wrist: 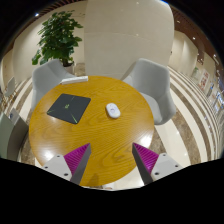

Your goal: Arrange mouse

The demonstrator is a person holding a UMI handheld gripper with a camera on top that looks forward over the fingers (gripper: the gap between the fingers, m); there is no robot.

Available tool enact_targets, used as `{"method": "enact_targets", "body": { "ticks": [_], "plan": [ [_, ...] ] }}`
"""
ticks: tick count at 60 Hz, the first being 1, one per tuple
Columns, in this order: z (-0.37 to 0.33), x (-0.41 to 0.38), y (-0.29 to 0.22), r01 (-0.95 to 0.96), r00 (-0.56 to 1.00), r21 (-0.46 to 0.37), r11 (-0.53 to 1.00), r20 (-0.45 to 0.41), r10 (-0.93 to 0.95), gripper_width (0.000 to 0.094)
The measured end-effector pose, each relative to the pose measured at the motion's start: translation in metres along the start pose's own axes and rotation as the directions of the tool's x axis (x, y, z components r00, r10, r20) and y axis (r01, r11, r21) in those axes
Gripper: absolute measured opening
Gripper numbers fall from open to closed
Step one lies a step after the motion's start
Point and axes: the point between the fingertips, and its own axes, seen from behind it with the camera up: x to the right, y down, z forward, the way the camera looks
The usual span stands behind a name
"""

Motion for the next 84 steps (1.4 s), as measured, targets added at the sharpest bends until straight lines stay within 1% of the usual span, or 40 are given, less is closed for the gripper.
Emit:
{"method": "enact_targets", "body": {
  "ticks": [9, 20, 29, 38, 47, 55, 66, 77, 84],
  "plan": [
    [0.011, 0.008, -0.001, 0.027, 1.000, -0.015, 1.000, 0.001, -0.027, 0.0866],
    [0.045, 0.029, -0.011, 0.066, 0.997, -0.019, 0.998, 0.030, -0.066, 0.0870],
    [0.073, 0.035, -0.018, 0.099, 0.993, -0.016, 0.995, 0.070, -0.098, 0.0868],
    [0.105, 0.032, -0.031, 0.133, 0.984, 0.010, 0.991, 0.115, -0.133, 0.0871],
    [0.150, 0.029, -0.047, 0.143, 0.979, 0.046, 0.989, 0.139, -0.148, 0.0870],
    [0.192, 0.024, -0.060, 0.147, 0.977, 0.065, 0.987, 0.146, -0.155, 0.0868],
    [0.251, 0.021, -0.076, 0.129, 0.980, 0.058, 0.990, 0.144, -0.137, 0.0867],
    [0.282, 0.010, -0.084, 0.121, 0.979, 0.045, 0.992, 0.158, -0.127, 0.0873],
    [0.289, 0.003, -0.093, 0.110, 0.978, 0.051, 0.993, 0.171, -0.118, 0.0835]
  ]
}}
